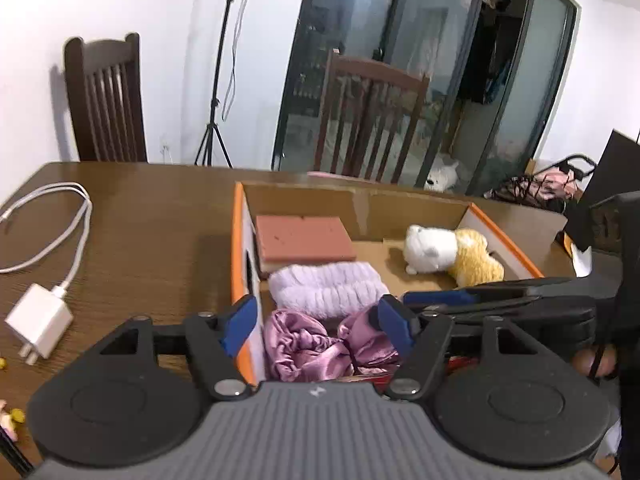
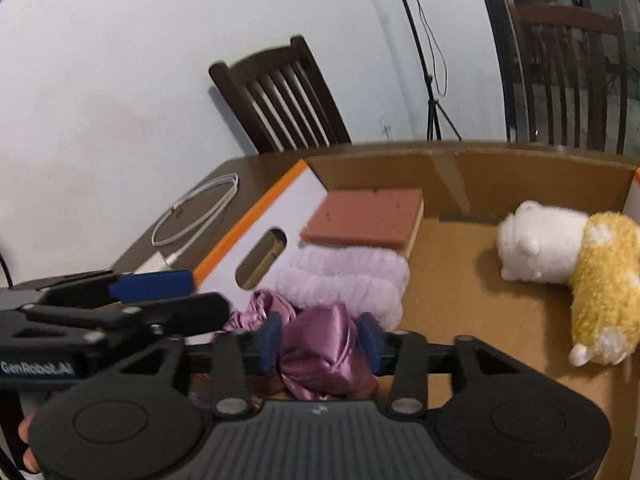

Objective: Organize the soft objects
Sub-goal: 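Carry the scrunchie into the box and open both grippers, then move both tools back to the lavender cloth pouch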

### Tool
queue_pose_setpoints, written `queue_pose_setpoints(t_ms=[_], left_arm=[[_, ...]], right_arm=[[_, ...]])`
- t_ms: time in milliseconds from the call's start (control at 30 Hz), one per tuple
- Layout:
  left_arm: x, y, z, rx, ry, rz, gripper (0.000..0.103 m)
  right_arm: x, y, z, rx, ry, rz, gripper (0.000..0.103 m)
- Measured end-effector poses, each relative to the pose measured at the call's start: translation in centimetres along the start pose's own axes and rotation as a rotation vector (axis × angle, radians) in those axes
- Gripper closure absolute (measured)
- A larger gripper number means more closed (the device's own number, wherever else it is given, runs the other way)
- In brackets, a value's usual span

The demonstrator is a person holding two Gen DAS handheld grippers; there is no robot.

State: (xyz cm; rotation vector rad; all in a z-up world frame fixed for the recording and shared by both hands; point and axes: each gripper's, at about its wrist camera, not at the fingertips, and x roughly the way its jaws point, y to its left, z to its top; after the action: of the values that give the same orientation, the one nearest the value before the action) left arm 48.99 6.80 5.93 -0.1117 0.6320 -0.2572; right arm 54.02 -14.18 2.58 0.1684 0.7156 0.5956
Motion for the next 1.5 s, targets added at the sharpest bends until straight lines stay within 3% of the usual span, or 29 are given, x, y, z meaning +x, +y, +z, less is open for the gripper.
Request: queue_pose_setpoints(t_ms=[267,433,667,900,1033,1167,1367,1500], left_arm=[[-5.8,-0.2,0.6,0.011,-0.059,0.012,0.029],[-12.0,-1.5,-0.6,0.040,-0.134,-0.016,0.021],[-20.8,-3.7,-5.4,0.082,-0.235,-0.052,0.013],[-26.7,-4.8,-14.1,0.034,-0.310,-0.069,0.003],[-27.2,-4.7,-16.9,-0.014,-0.250,-0.071,0.003],[-26.6,-5.2,-17.2,0.012,-0.230,-0.036,0.003],[-24.0,-4.7,-16.2,-0.027,-0.207,-0.064,0.003],[-19.8,-3.6,-14.0,-0.083,-0.195,-0.076,0.003]], right_arm=[[-8.6,1.9,1.0,-0.086,-0.124,-0.056,0.048],[-14.8,3.4,-1.0,-0.109,-0.173,-0.054,0.044],[-22.8,6.2,-7.5,-0.125,-0.250,-0.033,0.031],[-27.1,8.4,-16.9,-0.087,-0.283,-0.019,0.019],[-27.6,8.4,-21.3,-0.047,-0.243,-0.017,0.017],[-28.0,8.1,-22.3,-0.034,-0.239,-0.047,0.017],[-27.1,7.1,-21.2,0.016,-0.277,-0.034,0.017],[-24.8,5.9,-18.5,0.042,-0.285,-0.005,0.017]])
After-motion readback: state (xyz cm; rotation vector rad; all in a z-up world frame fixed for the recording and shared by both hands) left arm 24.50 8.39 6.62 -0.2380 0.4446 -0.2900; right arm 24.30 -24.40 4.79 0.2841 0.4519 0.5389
